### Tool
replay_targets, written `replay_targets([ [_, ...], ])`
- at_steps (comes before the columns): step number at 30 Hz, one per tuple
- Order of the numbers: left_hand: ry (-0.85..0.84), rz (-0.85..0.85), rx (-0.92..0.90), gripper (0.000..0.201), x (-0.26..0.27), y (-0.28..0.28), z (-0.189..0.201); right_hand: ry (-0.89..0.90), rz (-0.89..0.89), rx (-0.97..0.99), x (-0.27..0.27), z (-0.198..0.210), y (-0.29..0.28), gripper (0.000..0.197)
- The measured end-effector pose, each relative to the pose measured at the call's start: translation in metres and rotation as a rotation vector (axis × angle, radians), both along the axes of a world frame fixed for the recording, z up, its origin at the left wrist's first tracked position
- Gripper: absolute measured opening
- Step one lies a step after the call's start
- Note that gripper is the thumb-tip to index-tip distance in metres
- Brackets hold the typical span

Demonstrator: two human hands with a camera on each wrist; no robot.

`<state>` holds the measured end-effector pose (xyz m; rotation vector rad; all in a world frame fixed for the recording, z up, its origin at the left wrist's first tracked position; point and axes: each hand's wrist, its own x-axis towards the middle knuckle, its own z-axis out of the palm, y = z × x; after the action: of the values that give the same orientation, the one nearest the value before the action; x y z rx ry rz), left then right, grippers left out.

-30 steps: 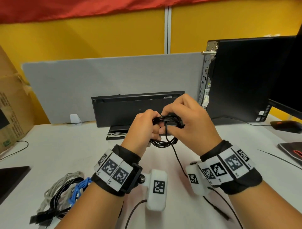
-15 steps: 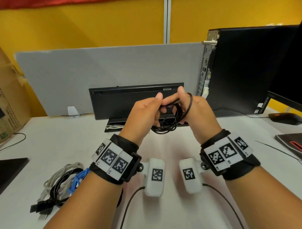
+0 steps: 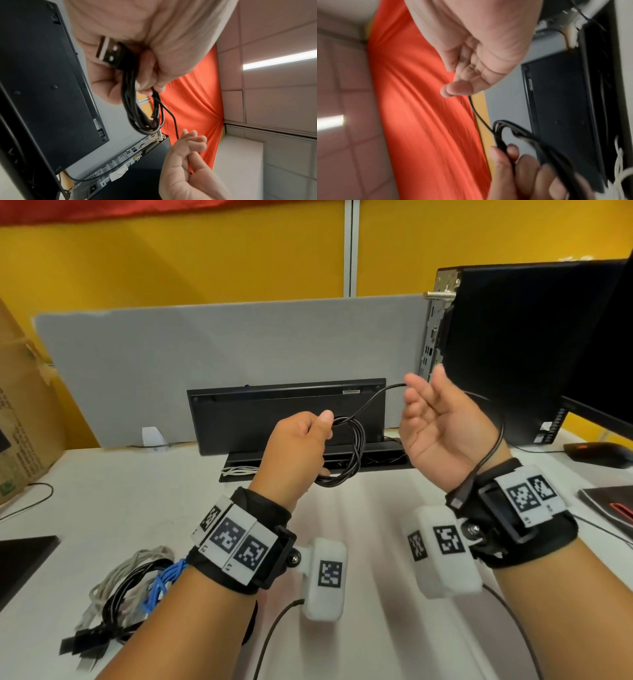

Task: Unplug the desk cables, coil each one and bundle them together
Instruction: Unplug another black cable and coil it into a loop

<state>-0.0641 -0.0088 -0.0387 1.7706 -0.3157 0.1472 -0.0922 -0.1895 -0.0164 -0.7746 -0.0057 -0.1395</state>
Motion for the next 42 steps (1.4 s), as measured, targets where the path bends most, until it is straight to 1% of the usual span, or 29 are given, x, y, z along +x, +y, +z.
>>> replay_targets([
  [4, 0.026, 0.009, -0.043, 0.034, 0.000, -0.001, 0.000, -0.016, -0.120, 0.267, 0.003, -0.005, -0.004, 0.030],
  [5, 0.033, 0.011, -0.052, 0.034, 0.000, -0.001, 0.000, -0.015, -0.145, 0.301, 0.004, -0.008, -0.006, 0.029],
  [6, 0.038, 0.013, -0.057, 0.034, 0.000, -0.001, 0.001, -0.019, -0.167, 0.285, 0.006, -0.012, -0.007, 0.027],
  [7, 0.044, 0.015, -0.059, 0.034, -0.001, -0.001, 0.001, -0.028, -0.190, 0.200, 0.007, -0.015, -0.007, 0.027],
  [8, 0.047, 0.015, -0.062, 0.034, -0.001, -0.001, 0.001, -0.046, -0.216, 0.044, 0.008, -0.017, -0.007, 0.026],
  [9, 0.049, 0.014, -0.063, 0.033, -0.001, -0.001, 0.001, -0.080, -0.253, -0.167, 0.009, -0.019, -0.005, 0.026],
  [11, 0.055, 0.010, -0.061, 0.033, -0.001, -0.002, 0.001, -0.188, -0.386, -0.626, 0.007, -0.020, 0.002, 0.026],
  [12, 0.059, 0.008, -0.057, 0.033, -0.001, -0.003, 0.001, -0.255, -0.461, -0.815, 0.006, -0.021, 0.005, 0.027],
  [13, 0.064, 0.010, -0.053, 0.033, -0.001, -0.003, 0.001, -0.326, -0.512, -0.951, 0.004, -0.021, 0.009, 0.027],
  [14, 0.069, 0.016, -0.051, 0.032, 0.000, -0.003, 0.001, -0.391, -0.538, -1.038, 0.003, -0.022, 0.011, 0.026],
  [16, 0.087, 0.022, -0.063, 0.032, -0.001, -0.003, 0.003, -0.472, -0.562, -1.140, 0.001, -0.024, 0.015, 0.022],
  [18, 0.097, 0.005, -0.085, 0.032, -0.002, -0.004, 0.004, -0.470, -0.607, -1.208, 0.001, -0.025, 0.016, 0.018],
  [20, 0.113, -0.030, -0.120, 0.033, -0.006, -0.007, 0.006, -0.428, -0.637, -1.197, 0.002, -0.027, 0.017, 0.016],
  [22, 0.135, -0.067, -0.160, 0.033, -0.009, -0.008, 0.009, -0.396, -0.622, -1.159, 0.003, -0.028, 0.017, 0.015],
  [27, 0.099, -0.097, -0.168, 0.033, -0.012, -0.006, 0.010, -0.257, -0.360, -0.951, 0.000, -0.026, 0.024, 0.016],
  [30, 0.082, -0.074, -0.170, 0.034, -0.010, -0.004, 0.009, -0.200, -0.201, -0.752, -0.003, -0.020, 0.027, 0.016],
  [32, 0.074, -0.072, -0.177, 0.034, -0.009, -0.003, 0.009, -0.202, -0.154, -0.722, -0.006, -0.019, 0.027, 0.013],
  [35, 0.047, -0.085, -0.151, 0.033, -0.009, -0.004, 0.006, -0.198, -0.090, -0.711, -0.011, -0.019, 0.031, 0.022],
  [39, 0.008, -0.079, -0.136, 0.034, -0.010, -0.007, 0.003, -0.164, -0.018, -0.618, -0.014, -0.013, 0.030, 0.030],
  [42, 0.007, -0.082, -0.145, 0.034, -0.009, -0.009, 0.002, -0.131, 0.082, -0.510, -0.017, -0.011, 0.033, 0.028],
])
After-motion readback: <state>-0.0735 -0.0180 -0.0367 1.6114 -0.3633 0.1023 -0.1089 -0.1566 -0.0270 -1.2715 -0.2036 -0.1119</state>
